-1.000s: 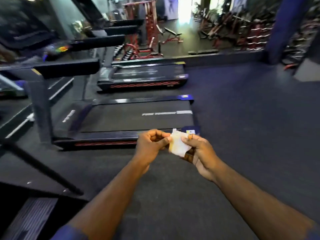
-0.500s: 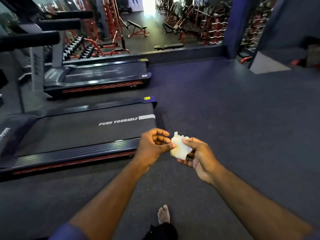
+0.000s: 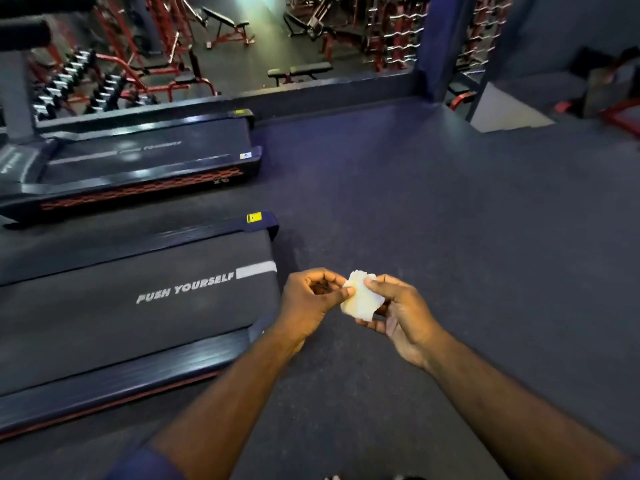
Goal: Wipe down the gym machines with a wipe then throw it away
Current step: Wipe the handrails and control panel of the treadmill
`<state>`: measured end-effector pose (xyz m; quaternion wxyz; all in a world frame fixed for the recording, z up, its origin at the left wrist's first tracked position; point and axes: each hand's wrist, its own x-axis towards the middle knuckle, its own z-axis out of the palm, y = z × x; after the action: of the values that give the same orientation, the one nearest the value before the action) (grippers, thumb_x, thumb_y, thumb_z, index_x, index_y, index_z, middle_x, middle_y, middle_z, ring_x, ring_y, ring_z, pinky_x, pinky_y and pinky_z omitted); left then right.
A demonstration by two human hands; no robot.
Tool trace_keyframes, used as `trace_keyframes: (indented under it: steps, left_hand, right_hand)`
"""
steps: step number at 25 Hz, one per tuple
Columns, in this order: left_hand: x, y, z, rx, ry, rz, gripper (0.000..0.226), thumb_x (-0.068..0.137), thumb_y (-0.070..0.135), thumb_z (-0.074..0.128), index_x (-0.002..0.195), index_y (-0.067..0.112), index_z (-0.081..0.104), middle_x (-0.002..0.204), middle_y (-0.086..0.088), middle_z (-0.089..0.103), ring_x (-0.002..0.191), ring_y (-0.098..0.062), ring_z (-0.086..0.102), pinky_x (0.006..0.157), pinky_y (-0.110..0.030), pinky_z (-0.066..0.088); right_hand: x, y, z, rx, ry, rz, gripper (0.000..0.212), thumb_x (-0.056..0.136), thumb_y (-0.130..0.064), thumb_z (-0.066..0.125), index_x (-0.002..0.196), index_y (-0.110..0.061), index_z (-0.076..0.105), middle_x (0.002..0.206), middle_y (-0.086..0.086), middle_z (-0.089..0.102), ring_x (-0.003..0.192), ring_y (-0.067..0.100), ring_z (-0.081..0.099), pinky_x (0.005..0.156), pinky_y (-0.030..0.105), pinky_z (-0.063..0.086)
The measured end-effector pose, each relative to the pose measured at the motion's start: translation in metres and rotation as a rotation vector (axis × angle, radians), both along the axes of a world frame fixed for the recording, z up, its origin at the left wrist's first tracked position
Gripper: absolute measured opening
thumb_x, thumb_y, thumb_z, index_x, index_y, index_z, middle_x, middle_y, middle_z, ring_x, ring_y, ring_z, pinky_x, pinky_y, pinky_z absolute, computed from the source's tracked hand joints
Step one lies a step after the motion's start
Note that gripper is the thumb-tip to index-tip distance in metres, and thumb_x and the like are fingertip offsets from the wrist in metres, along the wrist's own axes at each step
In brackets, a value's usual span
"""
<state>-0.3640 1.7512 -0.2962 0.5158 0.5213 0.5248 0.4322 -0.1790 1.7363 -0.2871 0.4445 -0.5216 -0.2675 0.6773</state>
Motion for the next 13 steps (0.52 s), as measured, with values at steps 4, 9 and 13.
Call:
trace_keyframes:
  steps: [4, 9, 13]
  left_hand:
    - [0.022, 0.119, -0.012, 0.022, 0.000, 0.062, 0.014, 0.077, 0.006, 0.091, 0.087, 0.013, 0.083, 0.090, -0.006, 0.081, 0.082, -0.015, 0.074, 0.078, -0.032, 0.060]
    - [0.054, 0.275, -0.011, 0.023, -0.045, 0.274, 0.015, 0.076, -0.003, 0.088, 0.084, 0.008, 0.082, 0.089, -0.010, 0.081, 0.080, -0.013, 0.074, 0.072, -0.022, 0.056]
    - [0.058, 0.389, 0.004, 0.021, -0.092, 0.318, 0.010, 0.090, -0.003, 0.076, 0.091, 0.006, 0.072, 0.088, -0.003, 0.079, 0.082, -0.010, 0.071, 0.078, -0.023, 0.056]
  right_hand:
    - [0.026, 0.120, -0.019, -0.047, 0.085, -0.039, 0.006, 0.099, -0.022, 0.064, 0.099, -0.015, 0.063, 0.109, 0.016, 0.076, 0.096, 0.029, 0.075, 0.072, 0.038, 0.060]
    - [0.058, 0.293, -0.032, -0.164, 0.173, -0.020, 0.006, 0.098, -0.018, 0.062, 0.104, -0.015, 0.062, 0.101, 0.013, 0.078, 0.085, 0.023, 0.075, 0.069, 0.037, 0.061]
    - [0.068, 0.422, -0.025, -0.148, -0.045, 0.172, 0.020, 0.104, -0.031, 0.061, 0.099, -0.011, 0.065, 0.093, 0.011, 0.073, 0.084, 0.025, 0.072, 0.072, 0.037, 0.061]
